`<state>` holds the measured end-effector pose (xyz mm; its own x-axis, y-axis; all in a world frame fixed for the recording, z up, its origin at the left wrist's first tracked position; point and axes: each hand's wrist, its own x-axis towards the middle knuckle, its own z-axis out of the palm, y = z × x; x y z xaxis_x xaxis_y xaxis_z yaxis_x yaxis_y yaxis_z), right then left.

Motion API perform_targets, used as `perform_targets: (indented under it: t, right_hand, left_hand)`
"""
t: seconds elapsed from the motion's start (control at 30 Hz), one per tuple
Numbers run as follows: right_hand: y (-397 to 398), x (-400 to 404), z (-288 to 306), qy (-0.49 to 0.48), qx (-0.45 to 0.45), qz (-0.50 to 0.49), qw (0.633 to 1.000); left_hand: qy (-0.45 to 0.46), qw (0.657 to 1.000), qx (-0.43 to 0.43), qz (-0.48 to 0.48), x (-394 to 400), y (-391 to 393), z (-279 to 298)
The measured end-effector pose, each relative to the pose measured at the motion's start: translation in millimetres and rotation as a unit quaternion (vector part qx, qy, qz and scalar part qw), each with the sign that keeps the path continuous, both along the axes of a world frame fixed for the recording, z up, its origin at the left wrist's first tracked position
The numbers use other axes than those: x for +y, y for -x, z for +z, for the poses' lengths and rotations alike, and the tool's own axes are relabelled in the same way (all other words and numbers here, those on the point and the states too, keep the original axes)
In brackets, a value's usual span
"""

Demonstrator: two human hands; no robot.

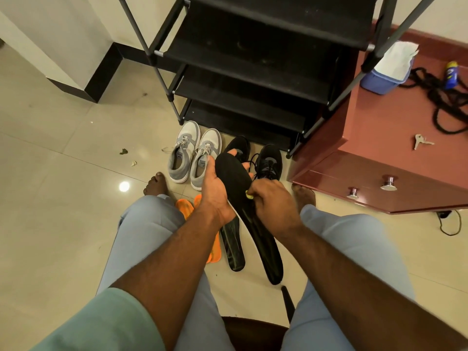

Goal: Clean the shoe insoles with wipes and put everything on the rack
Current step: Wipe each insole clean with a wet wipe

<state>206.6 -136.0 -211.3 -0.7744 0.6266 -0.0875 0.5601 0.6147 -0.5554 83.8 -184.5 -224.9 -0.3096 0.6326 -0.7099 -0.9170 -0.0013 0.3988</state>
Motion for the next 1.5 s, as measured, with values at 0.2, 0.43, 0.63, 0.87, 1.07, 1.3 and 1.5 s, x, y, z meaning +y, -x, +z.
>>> perform_targets:
  t: [0.2,0.43,0.63,0.87,1.07,1.3,1.5]
  right_hand:
    - [4.3,-10.7,7.0,0.034,0.092,0.028,0.995]
    - [1.2,-13.1,6.3,0.067,0.073,-0.063,0.993]
    - [2.1,-0.7,9.8,-0.03,0.059,0.021,0.998]
    - [15.8,7.1,12.0,-0.029,0.033,-0.006,0.999]
    - [-6.8,-10.7,3.8,0.034,0.003,-0.053,0.998]
    - [42.1,-14.5,31.9,0.1,0.124,-0.081,0.984]
    - [-2.6,-17.8,5.3,0.121,0.034,-0.17,0.977]
  left_hand:
    - [-0.025,0.999,-0.024,0.004,-0.6,0.0,-2.1]
    - [-0.04,0.998,-0.03,-0.026,-2.8,-3.0,-4.6]
    - [-0.036,0.996,-0.041,-0.069,-5.1,-9.4,-11.1]
    - [-0.039,0.994,-0.046,-0.096,-7.1,-5.2,-11.2]
    - [-0.057,0.997,-0.055,0.003,-0.1,2.8,-13.2]
    - [-0.053,0.997,-0.06,-0.013,-5.1,-6.6,-7.3]
    - [-0.039,0.998,-0.033,0.032,-1.4,1.9,0.8]
